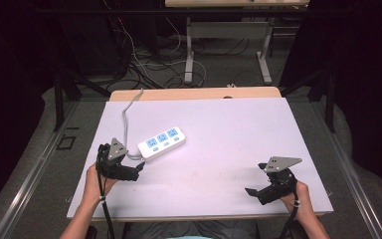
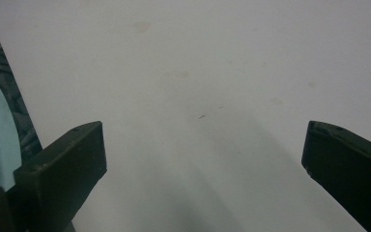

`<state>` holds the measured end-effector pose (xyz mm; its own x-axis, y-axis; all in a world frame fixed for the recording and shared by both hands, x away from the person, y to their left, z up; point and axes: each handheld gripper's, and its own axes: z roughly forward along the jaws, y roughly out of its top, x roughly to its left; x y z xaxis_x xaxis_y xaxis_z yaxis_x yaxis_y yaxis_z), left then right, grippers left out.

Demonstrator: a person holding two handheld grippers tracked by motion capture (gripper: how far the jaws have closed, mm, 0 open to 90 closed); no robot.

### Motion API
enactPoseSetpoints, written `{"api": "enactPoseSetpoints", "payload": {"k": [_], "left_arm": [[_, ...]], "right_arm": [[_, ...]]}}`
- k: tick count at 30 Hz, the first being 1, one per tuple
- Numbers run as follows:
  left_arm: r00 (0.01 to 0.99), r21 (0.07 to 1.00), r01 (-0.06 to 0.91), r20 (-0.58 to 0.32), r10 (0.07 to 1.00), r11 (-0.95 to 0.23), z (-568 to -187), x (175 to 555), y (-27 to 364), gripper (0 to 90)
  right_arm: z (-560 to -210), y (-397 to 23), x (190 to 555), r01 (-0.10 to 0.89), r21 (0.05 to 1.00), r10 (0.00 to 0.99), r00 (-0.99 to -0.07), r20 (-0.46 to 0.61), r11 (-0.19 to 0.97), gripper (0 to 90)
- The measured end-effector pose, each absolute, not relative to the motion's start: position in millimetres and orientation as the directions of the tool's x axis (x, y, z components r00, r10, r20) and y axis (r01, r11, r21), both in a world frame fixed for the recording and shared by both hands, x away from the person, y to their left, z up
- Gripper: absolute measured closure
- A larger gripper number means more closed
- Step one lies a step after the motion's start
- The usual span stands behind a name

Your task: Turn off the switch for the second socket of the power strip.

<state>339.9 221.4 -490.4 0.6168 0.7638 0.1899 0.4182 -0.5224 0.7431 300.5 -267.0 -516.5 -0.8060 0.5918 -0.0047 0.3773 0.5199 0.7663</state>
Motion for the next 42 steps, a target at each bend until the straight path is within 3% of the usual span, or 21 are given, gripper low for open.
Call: {"api": "enactPoseSetpoints", "payload": {"k": [42], "left_arm": [[0.661, 0.684, 0.452, 0.174, 0.730, -0.572, -487, 399, 191, 0.0]], "right_arm": [[-518, -269, 304, 0.384, 0.768, 0.599, -0.800, -0.001, 0.513, 1.5]]}}
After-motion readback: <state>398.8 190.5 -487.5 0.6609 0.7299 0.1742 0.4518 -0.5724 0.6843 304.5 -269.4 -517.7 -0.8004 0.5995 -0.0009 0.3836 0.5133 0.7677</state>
